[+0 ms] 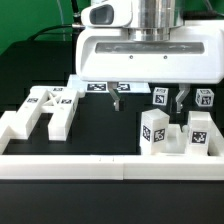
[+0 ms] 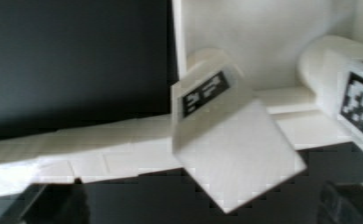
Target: Assemble chair
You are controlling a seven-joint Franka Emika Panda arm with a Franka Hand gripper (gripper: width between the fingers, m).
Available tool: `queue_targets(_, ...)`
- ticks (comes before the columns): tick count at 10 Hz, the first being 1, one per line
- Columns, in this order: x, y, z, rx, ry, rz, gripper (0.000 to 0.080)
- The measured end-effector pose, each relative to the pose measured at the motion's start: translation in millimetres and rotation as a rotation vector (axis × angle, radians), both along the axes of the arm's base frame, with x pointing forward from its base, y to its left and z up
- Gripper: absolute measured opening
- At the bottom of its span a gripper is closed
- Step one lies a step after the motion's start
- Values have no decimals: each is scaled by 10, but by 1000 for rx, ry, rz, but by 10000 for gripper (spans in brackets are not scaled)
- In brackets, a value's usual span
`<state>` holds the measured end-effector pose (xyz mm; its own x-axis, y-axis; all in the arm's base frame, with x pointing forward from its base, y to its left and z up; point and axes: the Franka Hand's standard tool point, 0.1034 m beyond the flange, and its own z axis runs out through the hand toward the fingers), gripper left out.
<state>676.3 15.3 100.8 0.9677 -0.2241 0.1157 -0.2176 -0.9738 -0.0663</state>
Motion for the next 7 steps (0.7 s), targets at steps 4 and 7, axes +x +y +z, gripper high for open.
queue_targets(4,-58,-52,22,75,50,-92,649)
queue_targets(7,-22,-55,18,3,18,66,649)
